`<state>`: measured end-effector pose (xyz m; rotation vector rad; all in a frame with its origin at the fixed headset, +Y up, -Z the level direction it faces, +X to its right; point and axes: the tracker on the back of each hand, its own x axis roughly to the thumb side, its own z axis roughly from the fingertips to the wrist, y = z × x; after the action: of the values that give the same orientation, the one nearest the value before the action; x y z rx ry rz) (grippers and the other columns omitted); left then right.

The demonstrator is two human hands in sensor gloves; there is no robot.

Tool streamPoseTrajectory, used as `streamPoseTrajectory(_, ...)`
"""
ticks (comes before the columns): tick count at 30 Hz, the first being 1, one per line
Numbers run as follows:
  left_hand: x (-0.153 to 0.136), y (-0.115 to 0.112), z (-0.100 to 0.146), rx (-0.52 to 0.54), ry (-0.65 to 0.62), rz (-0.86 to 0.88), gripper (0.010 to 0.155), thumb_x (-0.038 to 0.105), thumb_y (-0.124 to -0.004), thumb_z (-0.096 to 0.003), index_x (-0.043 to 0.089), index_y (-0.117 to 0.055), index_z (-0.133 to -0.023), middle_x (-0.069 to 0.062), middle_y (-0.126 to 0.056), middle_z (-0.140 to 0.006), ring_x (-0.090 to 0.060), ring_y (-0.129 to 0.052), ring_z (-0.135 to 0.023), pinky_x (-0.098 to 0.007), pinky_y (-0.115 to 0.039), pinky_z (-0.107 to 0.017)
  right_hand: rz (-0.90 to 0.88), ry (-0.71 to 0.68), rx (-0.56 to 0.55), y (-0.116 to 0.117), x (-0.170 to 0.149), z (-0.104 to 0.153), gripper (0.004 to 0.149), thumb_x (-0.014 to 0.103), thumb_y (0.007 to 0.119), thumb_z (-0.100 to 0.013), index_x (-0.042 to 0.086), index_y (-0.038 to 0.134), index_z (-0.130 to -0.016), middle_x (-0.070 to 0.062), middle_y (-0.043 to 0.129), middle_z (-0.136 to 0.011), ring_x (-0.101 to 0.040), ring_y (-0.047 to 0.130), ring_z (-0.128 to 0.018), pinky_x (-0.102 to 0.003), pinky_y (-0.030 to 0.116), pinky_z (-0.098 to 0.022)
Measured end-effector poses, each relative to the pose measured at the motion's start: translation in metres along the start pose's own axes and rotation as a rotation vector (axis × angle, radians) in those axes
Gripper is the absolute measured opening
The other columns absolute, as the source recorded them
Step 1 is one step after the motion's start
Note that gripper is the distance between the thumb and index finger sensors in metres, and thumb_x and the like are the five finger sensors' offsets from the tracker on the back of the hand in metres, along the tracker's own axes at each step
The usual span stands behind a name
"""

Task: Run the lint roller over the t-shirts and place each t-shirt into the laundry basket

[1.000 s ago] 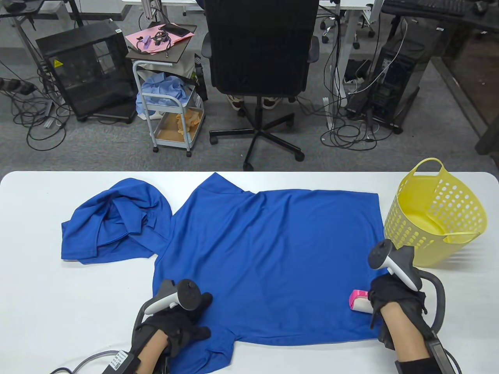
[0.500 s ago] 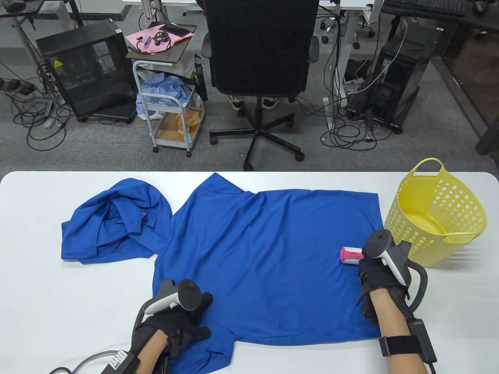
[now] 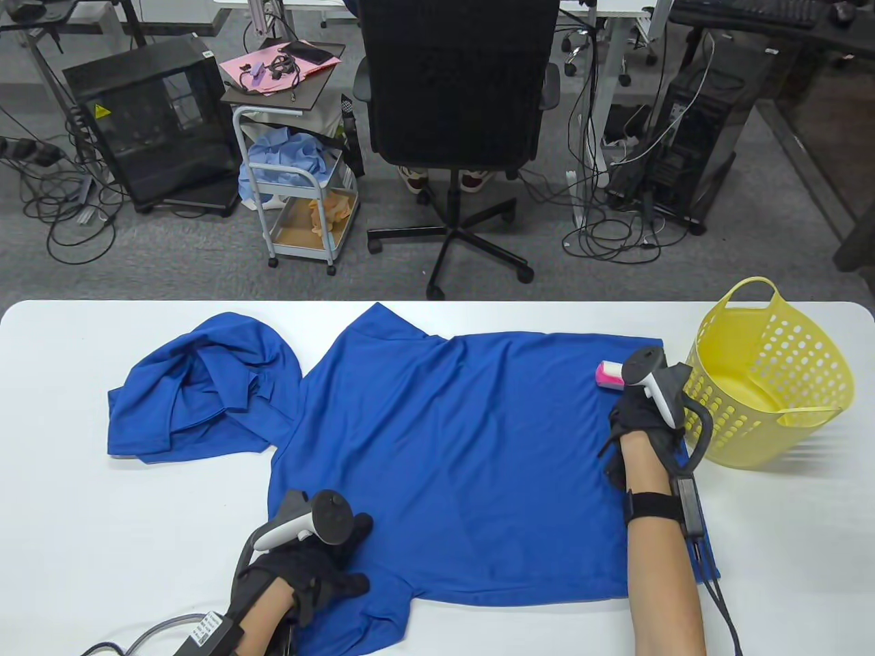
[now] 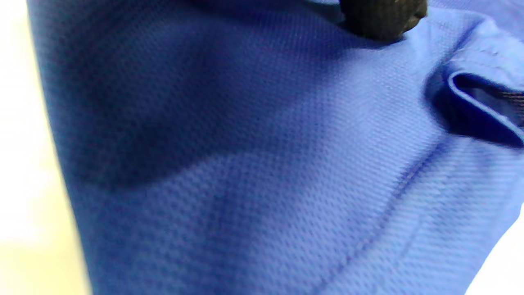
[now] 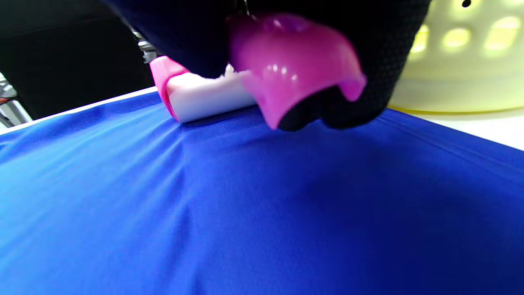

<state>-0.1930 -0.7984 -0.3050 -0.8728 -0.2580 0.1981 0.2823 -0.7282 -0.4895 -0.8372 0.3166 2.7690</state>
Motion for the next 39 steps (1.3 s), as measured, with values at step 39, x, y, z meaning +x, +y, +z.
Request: streamPoseTrajectory(39,-0.001,-0.001,0.001,0.02,0.011,-0.015,0.085,0.06,-0.062,-0.0539,0.043,0.003,-0.105,0.002,0.021,-0.106,-0.04,0.021,-0.095,-0.074,-0.006,-0.061,-0.21,-0.071,-0.235,0.002,-0.176,0.161,0.058,0.024,0.079,-0.05,0.035,0.055,-0.102,-0.008,0.074,-0.106,-0.029,0.088,-0.082,-0.047,0.083,-0.059)
